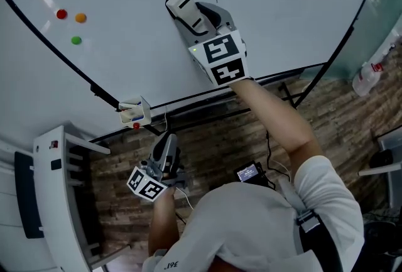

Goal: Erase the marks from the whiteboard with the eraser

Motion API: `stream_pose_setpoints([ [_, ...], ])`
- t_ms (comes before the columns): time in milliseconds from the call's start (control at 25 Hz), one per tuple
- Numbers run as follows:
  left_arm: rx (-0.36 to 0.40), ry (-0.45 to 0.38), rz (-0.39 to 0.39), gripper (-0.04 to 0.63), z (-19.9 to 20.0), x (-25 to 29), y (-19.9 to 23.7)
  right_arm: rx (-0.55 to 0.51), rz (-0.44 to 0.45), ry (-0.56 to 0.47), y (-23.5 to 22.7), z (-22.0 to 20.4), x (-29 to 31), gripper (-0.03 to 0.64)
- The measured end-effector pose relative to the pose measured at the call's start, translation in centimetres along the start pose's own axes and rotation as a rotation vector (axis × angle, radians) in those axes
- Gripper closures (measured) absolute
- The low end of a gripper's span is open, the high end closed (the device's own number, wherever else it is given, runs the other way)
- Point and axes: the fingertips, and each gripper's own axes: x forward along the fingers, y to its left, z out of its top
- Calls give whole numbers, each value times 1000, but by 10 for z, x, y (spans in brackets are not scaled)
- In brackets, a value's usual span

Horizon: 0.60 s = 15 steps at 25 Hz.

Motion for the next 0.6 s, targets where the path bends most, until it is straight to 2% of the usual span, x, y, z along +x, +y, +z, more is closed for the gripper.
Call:
stream_pose_setpoints([
  [360,-2,6,-8,586,0,2,0,-148,-118,22,-11,16,23,368],
  [600,-3,14,-9,586,0,5,2,-155,-183,43,-15,16,27,368],
])
